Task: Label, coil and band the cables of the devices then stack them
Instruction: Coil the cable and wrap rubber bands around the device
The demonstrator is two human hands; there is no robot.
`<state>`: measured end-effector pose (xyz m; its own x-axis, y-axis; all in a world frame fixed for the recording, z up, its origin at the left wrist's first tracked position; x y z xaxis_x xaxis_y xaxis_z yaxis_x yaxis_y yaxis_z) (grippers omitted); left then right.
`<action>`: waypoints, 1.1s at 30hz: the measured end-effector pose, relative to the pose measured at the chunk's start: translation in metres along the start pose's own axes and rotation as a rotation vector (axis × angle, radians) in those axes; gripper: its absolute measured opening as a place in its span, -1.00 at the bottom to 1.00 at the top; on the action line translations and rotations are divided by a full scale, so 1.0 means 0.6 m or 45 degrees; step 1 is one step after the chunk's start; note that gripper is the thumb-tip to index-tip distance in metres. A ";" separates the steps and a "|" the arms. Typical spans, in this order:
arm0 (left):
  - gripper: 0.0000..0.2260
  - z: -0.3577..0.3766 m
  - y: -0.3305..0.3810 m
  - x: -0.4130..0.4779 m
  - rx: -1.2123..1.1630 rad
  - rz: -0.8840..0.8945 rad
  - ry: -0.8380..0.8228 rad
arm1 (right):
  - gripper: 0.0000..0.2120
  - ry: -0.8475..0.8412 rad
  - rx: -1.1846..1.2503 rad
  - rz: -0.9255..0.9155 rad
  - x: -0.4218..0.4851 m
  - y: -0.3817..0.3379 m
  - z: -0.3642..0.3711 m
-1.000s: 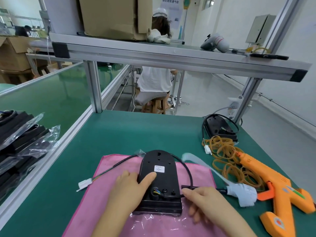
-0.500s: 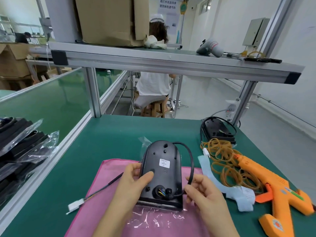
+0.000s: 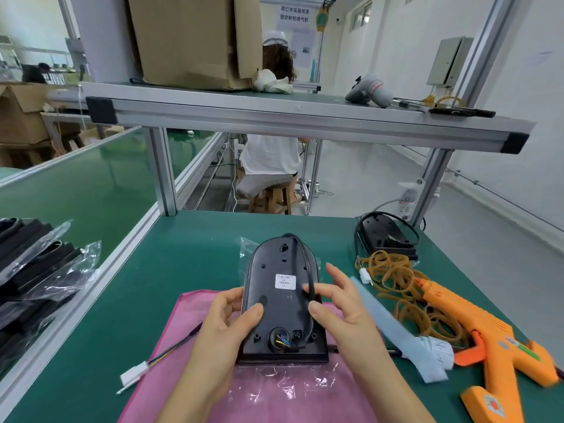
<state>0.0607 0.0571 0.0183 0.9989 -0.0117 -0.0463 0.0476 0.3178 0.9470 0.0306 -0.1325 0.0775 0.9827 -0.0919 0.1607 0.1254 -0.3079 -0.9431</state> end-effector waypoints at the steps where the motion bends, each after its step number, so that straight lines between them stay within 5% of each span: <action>1: -0.58 0.000 0.001 -0.001 -0.006 0.015 0.001 | -0.73 0.010 0.012 0.015 0.000 0.003 0.001; 7: -0.55 0.007 0.005 -0.008 -0.073 0.068 -0.039 | -0.17 -0.053 0.477 0.404 -0.007 0.056 0.014; 13: -0.52 0.030 0.019 -0.019 -0.051 -0.009 -0.190 | -0.67 -0.261 0.837 0.411 0.002 0.033 0.027; 15: -0.70 0.035 0.040 -0.010 0.207 0.009 -0.220 | -0.59 -0.213 0.848 0.442 0.006 0.037 0.022; 17: -0.88 0.021 0.095 0.018 0.657 0.271 0.000 | -0.50 -0.160 0.843 0.501 0.008 0.046 0.019; 19: -0.80 0.039 0.171 0.045 1.004 0.724 0.151 | -0.48 -0.158 0.855 0.532 0.005 0.048 0.021; 21: -0.73 0.093 0.205 0.084 1.348 0.906 -0.006 | -0.47 -0.171 0.866 0.551 0.000 0.047 0.026; 24: -0.66 0.153 0.189 0.147 1.688 0.711 -0.449 | -0.49 -0.204 0.883 0.567 -0.006 0.047 0.034; 27: -0.76 0.157 0.168 0.169 1.572 0.347 -0.737 | -0.56 -0.244 0.897 0.561 -0.013 0.046 0.035; 31: -0.97 0.146 0.198 0.175 1.459 0.288 -0.641 | -0.64 -0.242 0.871 0.525 -0.020 0.051 0.027; 33: -0.92 0.148 0.221 0.177 1.547 0.319 -0.553 | -0.64 -0.255 0.878 0.529 -0.024 0.051 0.031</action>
<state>0.1732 0.0138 0.1673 0.8900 -0.4518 0.0613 -0.3930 -0.6919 0.6057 0.0228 -0.1232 0.0411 0.9648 0.1201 -0.2339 -0.2621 0.3697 -0.8914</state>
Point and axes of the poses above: each hand's wrist, its own x-axis towards the middle knuckle, its own z-axis out of the palm, y = z × x, the point moved 8 cm from there along x, towards the middle knuckle, and after that the axes turned 3 degrees about -x, right-handed, at the moved point
